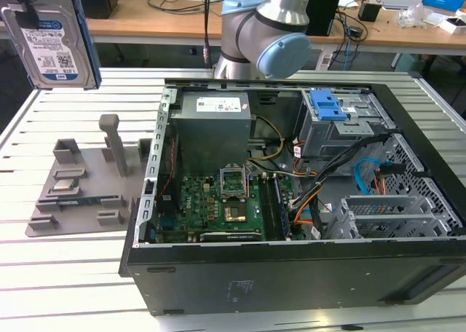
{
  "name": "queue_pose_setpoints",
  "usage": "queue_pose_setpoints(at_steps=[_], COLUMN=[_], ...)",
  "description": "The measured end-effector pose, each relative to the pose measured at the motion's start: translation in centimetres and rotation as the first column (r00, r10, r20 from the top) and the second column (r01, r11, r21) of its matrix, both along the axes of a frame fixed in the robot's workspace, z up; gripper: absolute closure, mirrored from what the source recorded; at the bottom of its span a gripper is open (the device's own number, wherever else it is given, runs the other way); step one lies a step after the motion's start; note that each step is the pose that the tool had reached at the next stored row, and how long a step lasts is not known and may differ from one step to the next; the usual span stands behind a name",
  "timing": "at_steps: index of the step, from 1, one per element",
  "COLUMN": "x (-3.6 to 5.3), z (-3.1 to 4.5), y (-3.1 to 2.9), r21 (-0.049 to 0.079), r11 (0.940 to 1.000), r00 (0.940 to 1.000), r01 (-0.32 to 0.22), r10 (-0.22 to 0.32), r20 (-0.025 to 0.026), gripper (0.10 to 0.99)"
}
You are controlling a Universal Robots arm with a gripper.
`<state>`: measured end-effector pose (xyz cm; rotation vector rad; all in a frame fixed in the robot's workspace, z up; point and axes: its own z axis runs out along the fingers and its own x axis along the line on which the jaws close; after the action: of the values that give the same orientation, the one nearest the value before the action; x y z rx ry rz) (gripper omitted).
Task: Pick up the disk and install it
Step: 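Pick up the disk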
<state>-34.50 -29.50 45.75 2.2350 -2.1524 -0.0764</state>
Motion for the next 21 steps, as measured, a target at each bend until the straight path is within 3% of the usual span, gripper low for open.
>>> queue_pose_setpoints(at_steps=[12,14,21], x=[0.04,0.05,0.08], z=[3.33,4.31,4.39], y=[0.25,0.31,0.33], r21=[-0.003,-0.004,-0.004], r11=[1.0,1.0,1.0], r00=[1.0,1.0,1.0], r01=[0.0,0.0,0.0], r10=[0.0,0.0,0.0], r20=[-0.0023,-0.0026,-0.0031], gripper=[0.722,0.722,0.722])
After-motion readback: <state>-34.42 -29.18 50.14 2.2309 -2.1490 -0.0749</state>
